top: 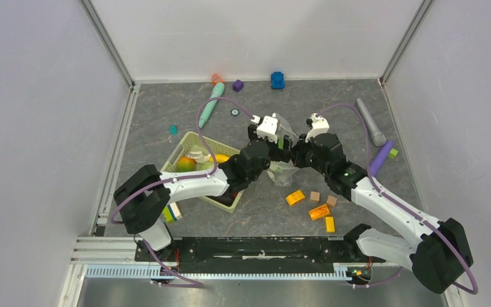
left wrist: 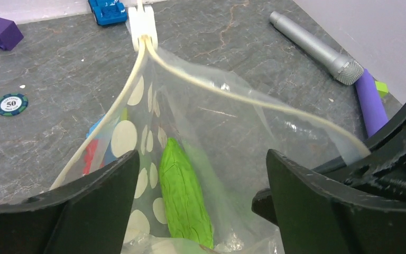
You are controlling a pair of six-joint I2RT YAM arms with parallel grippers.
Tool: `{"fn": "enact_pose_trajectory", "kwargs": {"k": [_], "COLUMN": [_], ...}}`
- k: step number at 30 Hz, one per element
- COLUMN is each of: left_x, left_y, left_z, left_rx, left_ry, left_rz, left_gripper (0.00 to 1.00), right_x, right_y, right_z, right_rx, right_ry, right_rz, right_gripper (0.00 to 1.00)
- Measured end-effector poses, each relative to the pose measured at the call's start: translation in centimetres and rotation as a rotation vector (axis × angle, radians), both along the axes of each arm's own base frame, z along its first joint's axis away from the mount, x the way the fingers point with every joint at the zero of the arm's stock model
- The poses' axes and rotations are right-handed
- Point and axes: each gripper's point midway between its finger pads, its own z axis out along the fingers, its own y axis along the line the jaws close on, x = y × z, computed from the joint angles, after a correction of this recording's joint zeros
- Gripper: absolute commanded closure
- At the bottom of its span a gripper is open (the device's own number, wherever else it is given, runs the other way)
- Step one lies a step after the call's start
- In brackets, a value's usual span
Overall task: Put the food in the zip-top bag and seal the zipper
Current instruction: Place the fake vegetable in the zipper food storage bag.
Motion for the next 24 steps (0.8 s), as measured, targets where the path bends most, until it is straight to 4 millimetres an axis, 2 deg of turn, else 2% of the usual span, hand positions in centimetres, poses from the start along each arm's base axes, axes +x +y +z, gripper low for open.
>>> {"fn": "enact_pose_trajectory", "kwargs": {"k": [4, 9, 14, 20, 24], "left_x": [0.2, -0.1, -1.2, -3.6, -5.0], "left_y": [-0.2, -0.4, -0.1, 0.6, 2.4], "left_z": [0.5, 0.2, 0.9, 3.6, 5.8], "left_rx": [0.005, 0.041, 0.052, 0.010, -0.025], "left_ry": [0.012, 0.062, 0.108, 0.144, 0.164], "left_rz": [0.003, -0.005, -0.042, -0.119, -0.119], "left_gripper": [0.00, 0.00, 0.00, 0.00, 0.00], "right_x": [0.0, 0.3, 0.6, 1.1, 1.4], "right_y": [-0.1, -0.3, -0.4, -0.5, -0.7], "right_z": [-0.4, -1.3, -2.5, -2.7, -2.8], "right_rx": [-0.005, -0.029, -0.053, -0.060, -0.068], "right_ry": [0.007, 0.026, 0.050, 0.042, 0.036], "right_rz": [-0.004, -0.022, -0.035, -0.052, -0.069], "right_gripper": [0.95, 0.96, 0.96, 0.95, 0.95]}}
